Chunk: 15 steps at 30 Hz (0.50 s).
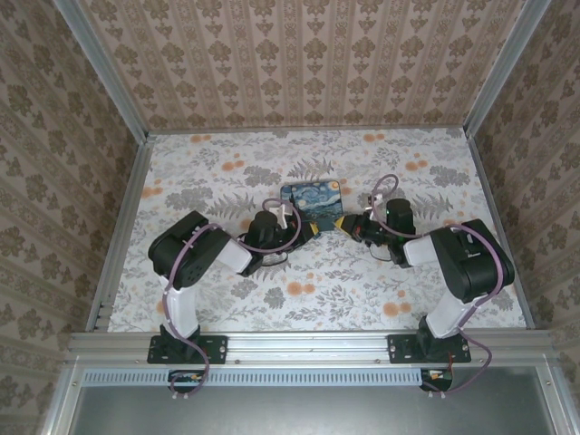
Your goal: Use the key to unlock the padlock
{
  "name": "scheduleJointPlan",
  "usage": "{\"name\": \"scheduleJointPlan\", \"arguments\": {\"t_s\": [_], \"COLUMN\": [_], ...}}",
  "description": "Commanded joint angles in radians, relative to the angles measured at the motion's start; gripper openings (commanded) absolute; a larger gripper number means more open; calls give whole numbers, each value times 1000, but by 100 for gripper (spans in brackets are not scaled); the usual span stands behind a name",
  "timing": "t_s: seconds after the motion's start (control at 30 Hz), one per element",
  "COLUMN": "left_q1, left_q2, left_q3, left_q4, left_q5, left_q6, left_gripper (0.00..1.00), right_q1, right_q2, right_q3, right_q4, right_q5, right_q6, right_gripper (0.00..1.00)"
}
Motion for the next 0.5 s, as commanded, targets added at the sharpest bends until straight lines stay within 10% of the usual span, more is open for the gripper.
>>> {"name": "scheduleJointPlan", "arguments": {"t_s": [0.0, 0.47], "left_q1": [-6, -5], "left_q2": [27, 74], "left_q3": [-12, -12], "left_q4": [86, 212], "left_q5": [33, -11], "left_q6": [-91, -205], "left_gripper": [0, 0], "right_q1": [-2, 147], "right_q2": [-21, -182], "right_q3": [-64, -256], "right_q4": [104, 125], "right_q5": [-37, 258], "right_q6": [43, 207], "right_gripper": [0, 0]}}
